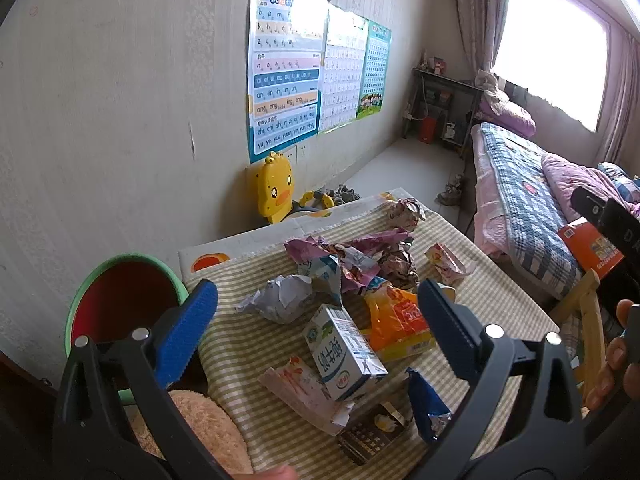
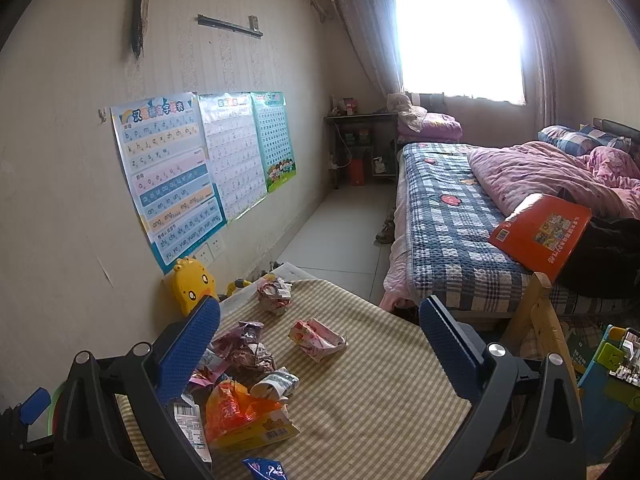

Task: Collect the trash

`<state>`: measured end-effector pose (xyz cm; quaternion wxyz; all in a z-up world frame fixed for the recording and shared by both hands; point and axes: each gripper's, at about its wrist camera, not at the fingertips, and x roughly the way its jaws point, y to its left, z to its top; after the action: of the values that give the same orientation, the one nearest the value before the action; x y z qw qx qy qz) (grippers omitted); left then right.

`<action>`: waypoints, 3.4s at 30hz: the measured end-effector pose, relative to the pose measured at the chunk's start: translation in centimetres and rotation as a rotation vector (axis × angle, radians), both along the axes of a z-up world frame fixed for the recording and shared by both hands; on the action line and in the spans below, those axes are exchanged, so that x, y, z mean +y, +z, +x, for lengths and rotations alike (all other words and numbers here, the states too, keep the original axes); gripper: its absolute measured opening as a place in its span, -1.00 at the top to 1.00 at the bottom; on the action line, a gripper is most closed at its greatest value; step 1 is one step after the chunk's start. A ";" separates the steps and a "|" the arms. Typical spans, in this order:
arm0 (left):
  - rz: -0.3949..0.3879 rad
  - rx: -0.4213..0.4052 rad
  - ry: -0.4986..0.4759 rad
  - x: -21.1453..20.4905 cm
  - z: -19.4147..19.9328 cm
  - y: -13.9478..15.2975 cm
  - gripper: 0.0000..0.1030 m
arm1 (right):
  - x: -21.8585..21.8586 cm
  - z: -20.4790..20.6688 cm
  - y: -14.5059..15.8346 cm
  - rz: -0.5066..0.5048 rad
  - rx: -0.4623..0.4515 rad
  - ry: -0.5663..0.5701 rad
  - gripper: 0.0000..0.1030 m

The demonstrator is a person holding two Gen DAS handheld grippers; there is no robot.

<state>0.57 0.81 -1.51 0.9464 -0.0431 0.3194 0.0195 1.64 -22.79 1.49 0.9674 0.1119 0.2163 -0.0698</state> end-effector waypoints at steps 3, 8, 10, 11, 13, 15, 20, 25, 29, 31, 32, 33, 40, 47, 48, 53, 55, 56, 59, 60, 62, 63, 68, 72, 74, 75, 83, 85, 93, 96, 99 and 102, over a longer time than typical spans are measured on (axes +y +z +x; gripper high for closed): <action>-0.003 0.004 0.002 0.2 0.1 0.1 -0.90 | 0.0 0.0 0.0 0.000 0.001 0.000 -0.85; -0.001 0.005 0.000 0.2 0.0 0.1 -0.90 | 0.0 0.0 0.0 0.001 -0.001 -0.001 -0.85; -0.001 0.005 0.000 0.2 0.0 0.2 -0.90 | 0.0 0.0 -0.1 0.001 0.001 -0.001 -0.85; -0.001 0.005 0.000 0.2 0.0 0.1 -0.90 | 0.1 0.0 -0.1 0.000 0.002 0.000 -0.85; 0.000 0.005 0.002 0.2 0.0 0.2 -0.90 | 0.1 -0.1 -0.2 -0.001 0.003 0.001 -0.85; -0.001 0.004 0.004 0.2 -0.1 0.2 -0.90 | 0.2 -0.1 -0.2 -0.004 0.004 0.002 -0.85; 0.001 0.008 0.003 0.2 -0.2 0.1 -0.90 | 0.2 -0.1 -0.2 -0.016 0.009 0.006 -0.85; 0.004 0.012 0.000 0.1 -0.1 0.1 -0.90 | 0.2 -0.1 -0.2 -0.011 0.012 0.008 -0.85; 0.001 0.014 0.005 0.2 0.0 0.1 -0.90 | 0.3 0.0 -0.2 -0.011 0.018 0.009 -0.85; 0.003 0.012 0.013 0.3 0.0 0.1 -0.90 | 0.4 0.0 -0.2 -0.012 0.021 0.011 -0.85; 0.007 0.009 0.018 0.3 -0.1 0.1 -0.90 | 0.5 0.0 -0.1 -0.012 0.024 0.014 -0.85; 0.011 0.005 0.027 0.4 -0.1 0.2 -0.90 | 0.5 0.0 0.0 -0.011 0.028 0.019 -0.85; -0.015 0.023 -0.005 1.4 -0.4 -0.1 -0.90 | 1.3 0.7 -0.4 -0.039 0.119 0.102 -0.85; -0.037 0.199 -0.007 2.8 0.5 -4.8 -0.90 | 2.1 1.3 -1.6 -0.032 0.195 0.135 -0.85; -0.066 0.251 -0.019 3.0 0.9 -6.1 -0.90 | 2.1 1.4 -1.8 -0.031 0.204 0.134 -0.85; -0.187 0.450 0.030 4.6 2.3 -11.7 -0.60 | 1.6 1.9 -2.7 0.041 0.257 0.162 -0.85; -0.226 0.527 0.051 5.1 2.9 -14.0 -0.39 | 1.4 2.2 -3.2 0.075 0.284 0.170 -0.85; -0.239 0.556 0.053 5.1 3.3 -14.7 -0.34 | 1.5 2.3 -3.4 0.087 0.294 0.172 -0.85; -0.220 0.556 0.002 3.6 3.9 -15.1 -0.35 | 1.5 2.5 -3.6 0.109 0.315 0.184 -0.85; -0.224 0.568 -0.011 3.2 4.2 -15.2 -0.35 | 1.6 2.5 -3.7 0.111 0.320 0.187 -0.85; -0.220 0.590 -0.034 2.1 4.5 -15.6 -0.35 | 1.9 2.8 -4.1 0.112 0.351 0.205 -0.85; -0.201 0.596 -0.042 1.7 4.6 -15.8 -0.35 | 2.1 3.0 -4.4 0.116 0.378 0.220 -0.85; -0.228 0.597 -0.052 2.0 4.5 -15.8 -0.04 | 3.5 4.0 -7.1 0.146 0.552 0.312 -0.85; -0.265 0.549 -0.039 3.9 3.7 -14.3 0.15 | 4.8 3.9 -10.5 0.069 0.680 0.330 -0.78; -0.269 0.513 -0.037 4.7 3.0 -13.3 0.16 | 4.9 3.6 -11.6 0.075 0.721 0.338 -0.48; -0.268 0.484 -0.042 5.1 2.5 -12.4 0.17 | 5.0 3.5 -12.1 0.086 0.743 0.343 -0.41; -0.103 0.229 -0.101 4.4 0.9 -5.1 0.16 | 6.5 3.0 -16.6 0.076 0.885 0.390 0.27; -0.083 0.196 -0.104 4.5 0.8 -4.2 0.16 | 6.6 2.9 -17.3 0.085 0.902 0.397 0.56; -0.088 0.149 -0.027 9.2 0.4 -3.1 0.16 | 4.4 2.3 -12.6 0.232 0.721 0.402 0.93; -0.067 0.149 0.022 11.9 0.4 -3.3 0.16 | 4.5 2.1 -9.8 0.271 0.609 0.413 0.93; -0.062 0.153 0.080 15.1 0.3 -3.8 0.15 | 6.2 2.3 -8.2 0.331 0.555 0.438 0.93; -0.063 0.175 0.161 18.6 0.3 -4.8 0.15 | 9.5 2.9 -6.7 0.360 0.496 0.497 0.94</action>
<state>0.82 19.44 -6.35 0.9084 -0.0964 0.3969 0.0893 4.51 -13.28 -5.21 0.8381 0.2037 0.4728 0.1807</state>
